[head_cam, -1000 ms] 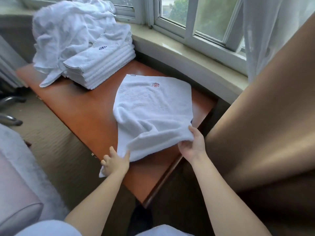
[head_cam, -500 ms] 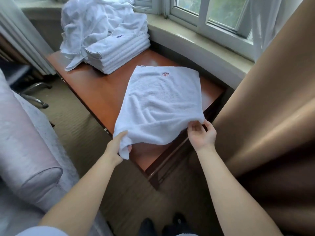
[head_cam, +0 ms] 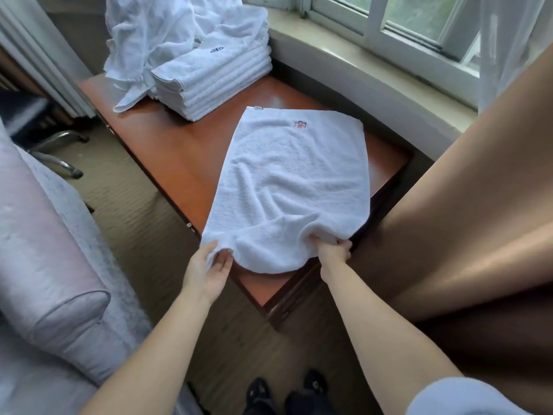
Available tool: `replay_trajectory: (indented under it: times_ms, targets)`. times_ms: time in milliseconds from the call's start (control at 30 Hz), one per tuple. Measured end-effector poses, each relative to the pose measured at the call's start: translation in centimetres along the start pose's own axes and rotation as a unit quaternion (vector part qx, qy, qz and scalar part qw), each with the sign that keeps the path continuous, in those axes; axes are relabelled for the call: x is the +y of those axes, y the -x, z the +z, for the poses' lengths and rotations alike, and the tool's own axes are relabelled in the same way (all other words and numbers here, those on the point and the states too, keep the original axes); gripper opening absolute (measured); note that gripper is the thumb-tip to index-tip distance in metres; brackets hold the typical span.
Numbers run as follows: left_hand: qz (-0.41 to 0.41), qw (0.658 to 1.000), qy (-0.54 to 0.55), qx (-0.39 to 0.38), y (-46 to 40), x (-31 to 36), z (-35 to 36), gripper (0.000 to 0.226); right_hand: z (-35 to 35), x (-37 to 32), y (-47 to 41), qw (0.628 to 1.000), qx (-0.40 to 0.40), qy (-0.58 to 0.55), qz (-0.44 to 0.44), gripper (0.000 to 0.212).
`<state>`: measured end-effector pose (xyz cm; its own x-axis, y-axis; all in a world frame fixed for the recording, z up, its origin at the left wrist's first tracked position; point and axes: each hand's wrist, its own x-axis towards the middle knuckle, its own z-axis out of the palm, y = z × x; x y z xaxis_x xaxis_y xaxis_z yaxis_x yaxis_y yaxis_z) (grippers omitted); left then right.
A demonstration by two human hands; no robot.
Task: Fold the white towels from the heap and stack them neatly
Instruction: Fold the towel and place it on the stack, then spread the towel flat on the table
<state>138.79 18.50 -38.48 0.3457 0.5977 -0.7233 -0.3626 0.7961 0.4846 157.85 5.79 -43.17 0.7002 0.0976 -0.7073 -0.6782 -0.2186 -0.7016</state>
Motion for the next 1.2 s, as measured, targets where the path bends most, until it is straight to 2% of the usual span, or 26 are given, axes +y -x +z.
replay_trajectory:
  times_ms: [67,167,267,400,500,567,733,900,1033,1200]
  targets:
    - [-0.003,1.000,-0.006,0.003,-0.1,-0.1,0.2,0.021,-0.2,0.2,-0.2,0.998,-0.007,-0.067,0.015,0.050]
    - [-0.011,0.999,-0.019,0.031,0.1,-0.3,0.6,0.015,-1.0,0.6,0.9,0.996,0.041,-0.084,0.004,0.013]
    - [0.028,0.995,-0.045,0.084,0.7,0.0,1.4,0.021,-2.3,0.2,3.4,0.983,0.103,-0.153,0.001,0.012]
    - [0.166,0.972,-0.029,0.166,1.8,0.6,4.0,0.067,-3.3,-3.4,7.8,0.953,0.123,-0.265,-0.086,0.015]
    - [0.259,0.951,-0.074,0.153,4.0,1.7,5.7,0.080,-4.3,-6.5,11.1,0.925,0.131,-0.309,-0.177,0.019]
    - [0.307,0.937,-0.101,0.130,5.3,2.7,6.3,0.076,-5.2,-7.7,12.7,0.909,0.155,-0.319,-0.218,0.023]
    - [0.356,0.927,-0.067,0.100,7.6,4.5,6.6,0.039,-5.4,-7.1,15.0,0.894,0.177,-0.331,-0.243,0.029]
    - [0.408,0.908,-0.091,0.040,7.4,5.6,5.8,0.042,-4.7,-6.0,16.1,0.875,0.212,-0.361,-0.245,0.025]
    - [0.427,0.890,-0.149,0.060,6.0,6.4,5.4,0.033,-5.1,-6.1,15.5,0.858,0.225,-0.410,-0.213,0.017]
    - [0.401,0.880,-0.238,0.094,3.6,5.9,6.5,0.033,-3.5,-6.9,13.1,0.877,0.205,-0.395,-0.179,0.022]
